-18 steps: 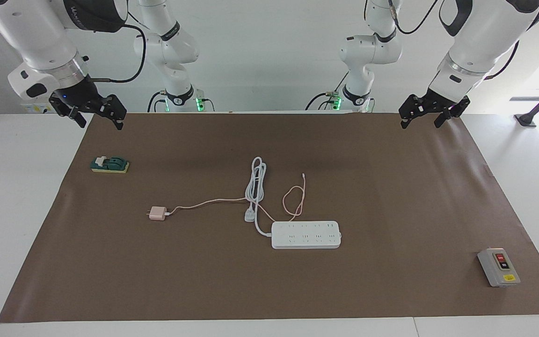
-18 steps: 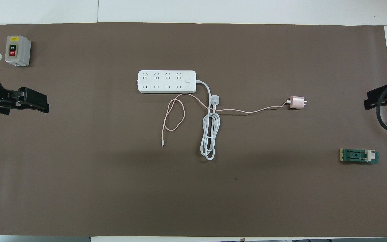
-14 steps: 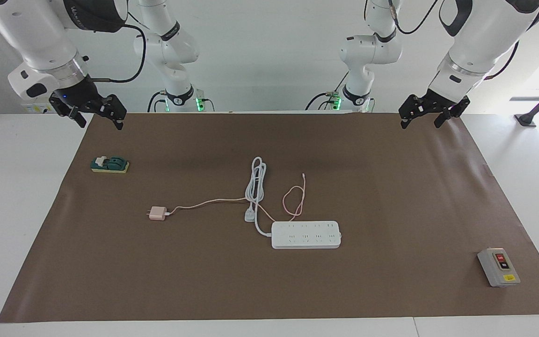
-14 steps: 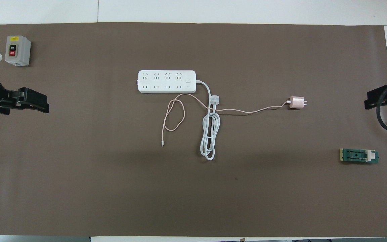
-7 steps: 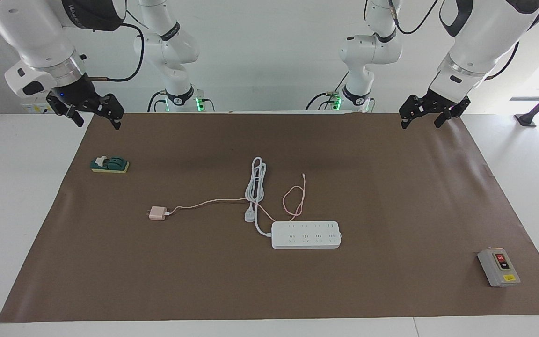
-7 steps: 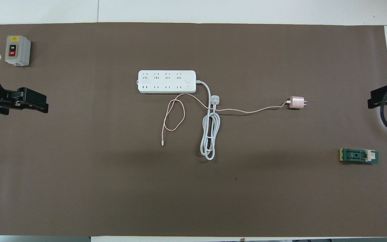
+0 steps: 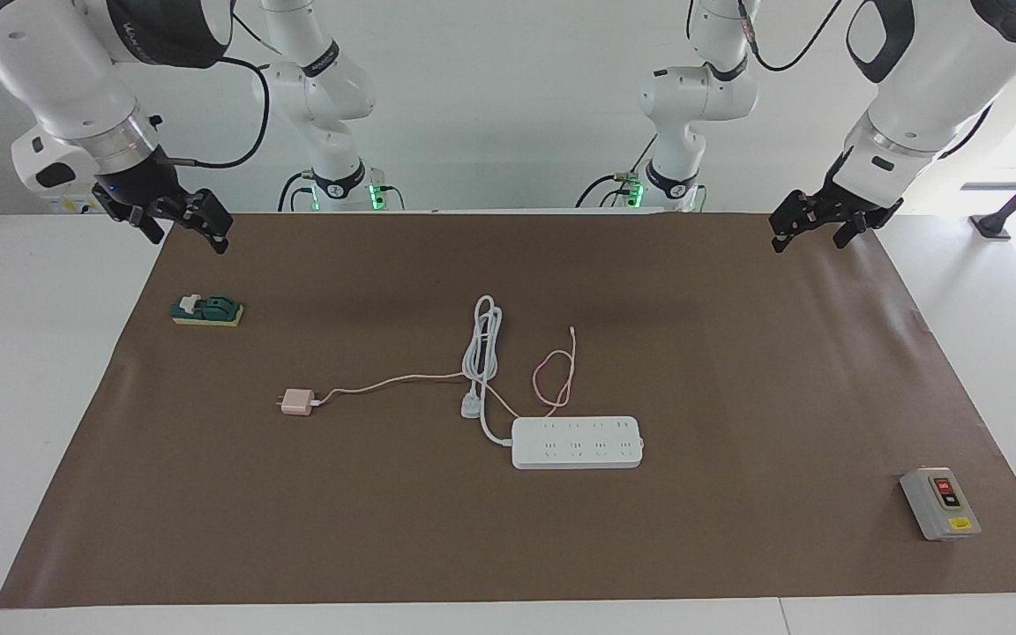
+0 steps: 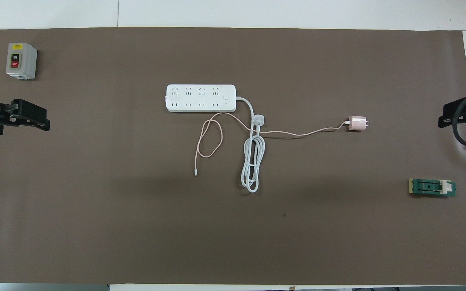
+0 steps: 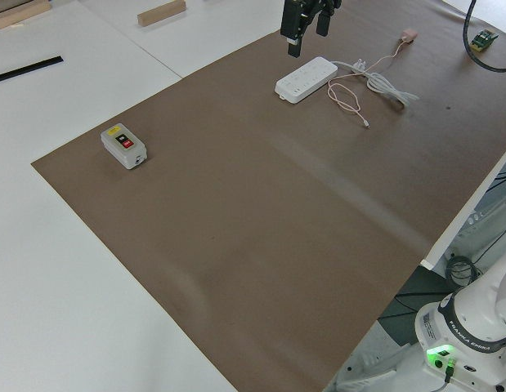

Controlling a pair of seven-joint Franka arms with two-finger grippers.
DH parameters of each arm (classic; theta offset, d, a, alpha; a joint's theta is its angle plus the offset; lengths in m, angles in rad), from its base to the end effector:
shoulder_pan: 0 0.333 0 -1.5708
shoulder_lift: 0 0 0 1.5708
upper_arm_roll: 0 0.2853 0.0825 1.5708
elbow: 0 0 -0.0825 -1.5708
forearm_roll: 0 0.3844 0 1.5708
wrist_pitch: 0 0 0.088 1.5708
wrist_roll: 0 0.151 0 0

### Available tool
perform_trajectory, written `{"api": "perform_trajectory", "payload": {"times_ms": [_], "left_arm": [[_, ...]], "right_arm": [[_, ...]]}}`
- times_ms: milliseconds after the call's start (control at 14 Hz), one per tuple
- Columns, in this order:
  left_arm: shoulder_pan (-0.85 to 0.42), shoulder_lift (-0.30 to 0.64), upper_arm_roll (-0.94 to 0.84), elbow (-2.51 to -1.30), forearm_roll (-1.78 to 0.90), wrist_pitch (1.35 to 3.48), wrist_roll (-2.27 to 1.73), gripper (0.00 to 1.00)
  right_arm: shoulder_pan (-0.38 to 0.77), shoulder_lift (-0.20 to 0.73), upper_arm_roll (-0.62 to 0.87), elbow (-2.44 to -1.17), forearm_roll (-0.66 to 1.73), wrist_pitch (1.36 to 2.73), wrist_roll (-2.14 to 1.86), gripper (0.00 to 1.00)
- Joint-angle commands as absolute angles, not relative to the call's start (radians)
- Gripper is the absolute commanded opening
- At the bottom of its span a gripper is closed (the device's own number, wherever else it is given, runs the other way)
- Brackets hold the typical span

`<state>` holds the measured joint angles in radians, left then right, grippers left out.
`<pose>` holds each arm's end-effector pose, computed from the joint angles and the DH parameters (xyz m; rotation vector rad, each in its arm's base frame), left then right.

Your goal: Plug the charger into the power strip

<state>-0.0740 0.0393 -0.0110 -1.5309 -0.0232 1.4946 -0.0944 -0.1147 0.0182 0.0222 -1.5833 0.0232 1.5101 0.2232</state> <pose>0.5520 -0.0506 0.5404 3.1225 0.0133 -0.1209 0.5463 -0.0471 0.5291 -3.0819 0.4900 0.1448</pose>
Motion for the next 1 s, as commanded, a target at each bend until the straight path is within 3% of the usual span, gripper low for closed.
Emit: {"api": "perform_trajectory", "payload": {"times_ms": [0, 429, 571, 714, 929], "left_arm": [[-0.072, 0.057, -0.012, -1.5, -0.025, 1.477, -0.089, 1.0], [-0.081, 0.071, -0.021, -1.487, -0.024, 1.471, -0.094, 1.0], [-0.077, 0.128, -0.023, -1.454, -0.047, 1.471, -0.068, 1.0], [-0.078, 0.161, -0.021, -1.379, -0.063, 1.438, -0.077, 1.0], [-0.086, 0.195, -0.026, -1.371, -0.071, 1.456, -0.004, 1.0]], "right_arm": [[-0.163, 0.053, 0.032, -1.62, 0.109, 1.534, 0.436, 1.0], [-0.193, 0.221, 0.031, -1.656, 0.322, 1.698, 0.97, 1.0], [-0.202, 0.239, 0.029, -1.719, 0.423, 1.796, 1.104, 1.0], [-0.218, 0.316, 0.028, -1.706, 0.486, 1.824, 1.15, 1.0], [-0.224, 0.394, 0.029, -1.704, 0.57, 1.858, 1.149, 1.0]]}}
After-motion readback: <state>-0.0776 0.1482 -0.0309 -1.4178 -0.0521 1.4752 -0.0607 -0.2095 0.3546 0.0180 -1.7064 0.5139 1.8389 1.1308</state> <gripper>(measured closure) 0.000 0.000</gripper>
